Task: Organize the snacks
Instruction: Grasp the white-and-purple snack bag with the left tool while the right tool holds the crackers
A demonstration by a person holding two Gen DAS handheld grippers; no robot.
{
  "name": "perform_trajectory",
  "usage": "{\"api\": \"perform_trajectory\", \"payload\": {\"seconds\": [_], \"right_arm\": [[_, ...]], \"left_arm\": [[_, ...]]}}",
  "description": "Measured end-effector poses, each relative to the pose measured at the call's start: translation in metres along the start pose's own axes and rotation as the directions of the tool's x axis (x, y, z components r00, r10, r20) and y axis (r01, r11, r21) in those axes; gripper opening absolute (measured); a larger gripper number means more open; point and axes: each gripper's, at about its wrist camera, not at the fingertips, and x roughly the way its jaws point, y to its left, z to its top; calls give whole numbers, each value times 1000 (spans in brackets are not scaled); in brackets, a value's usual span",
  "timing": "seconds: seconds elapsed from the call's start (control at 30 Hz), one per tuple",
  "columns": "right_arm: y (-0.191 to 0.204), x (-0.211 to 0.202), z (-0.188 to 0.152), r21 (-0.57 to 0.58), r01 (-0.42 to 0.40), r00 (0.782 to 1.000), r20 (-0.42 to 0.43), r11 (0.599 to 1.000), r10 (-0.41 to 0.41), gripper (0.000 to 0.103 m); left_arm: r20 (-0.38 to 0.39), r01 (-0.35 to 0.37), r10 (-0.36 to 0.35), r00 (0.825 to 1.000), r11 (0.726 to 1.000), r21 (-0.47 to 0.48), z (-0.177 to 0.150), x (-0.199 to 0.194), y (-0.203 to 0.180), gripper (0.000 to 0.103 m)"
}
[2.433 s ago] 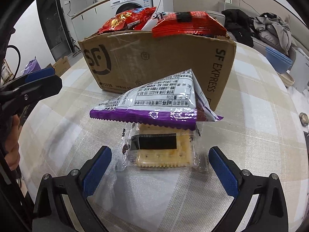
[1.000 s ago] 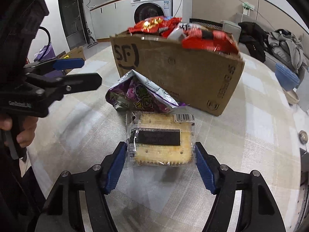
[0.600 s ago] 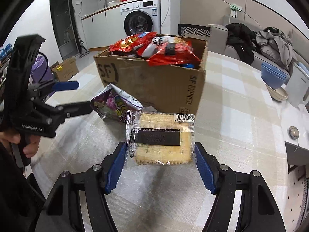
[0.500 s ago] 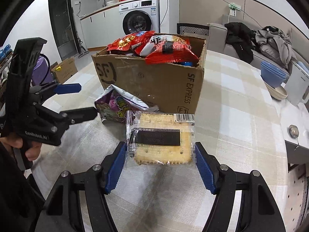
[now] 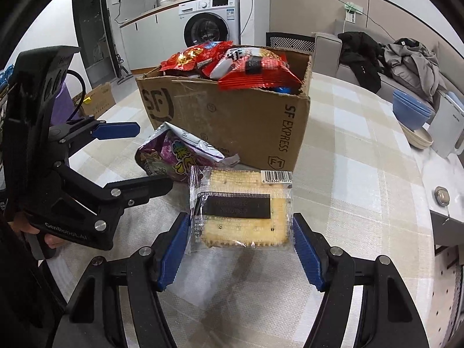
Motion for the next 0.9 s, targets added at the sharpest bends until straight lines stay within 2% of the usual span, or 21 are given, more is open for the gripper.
{"api": "perform_trajectory", "payload": {"seconds": [0.07, 0.1, 0.23, 0.4, 0.5, 0.53, 0.57, 0.7, 0.73, 0.9], "right_arm": [[-4, 1, 0, 8, 5, 1000, -5, 1000, -5, 71], [-5, 1, 0, 12, 6, 1000, -6, 1000, -6, 71], [-7, 1, 0, 19, 6, 1000, -5, 1000, -6, 71], [-7, 1, 0, 20, 4, 1000, -7, 1000, -4, 71], [-7, 1, -1, 22, 5, 1000, -6, 1000, -5, 71], [-8, 1, -1, 24, 6, 1000, -6, 1000, -6, 71], [-8, 1, -1, 26, 6, 1000, -6, 1000, -6, 71], [-9, 0, -1, 32, 7, 1000, -4, 999, -6, 71], [-9, 0, -1, 33, 6, 1000, -2, 999, -6, 71], [-9, -3, 0, 32, 6, 1000, 7, 999, -6, 71]], "left_arm": [[-8, -10, 10, 1000, 1000, 6, 3, 4, 2, 84], [-15, -4, 4, 1000, 1000, 6, 4, 8, 2, 82], [-35, 23, -23, 999, 1000, -3, 3, 22, 0, 61], [-35, 79, -81, 996, 995, -55, 5, 33, 3, 52], [-29, 73, -74, 997, 996, -51, 6, 37, 3, 42], [-27, 76, -77, 997, 996, -50, 6, 38, 2, 33], [-27, 79, -81, 996, 996, -48, 5, 37, 3, 28], [-18, 57, -57, 998, 998, -20, 0, 37, -2, 24], [-16, 49, -50, 999, 999, -19, -2, 34, -2, 20], [-14, 58, -58, 998, 997, -47, -6, 28, 2, 19]]}}
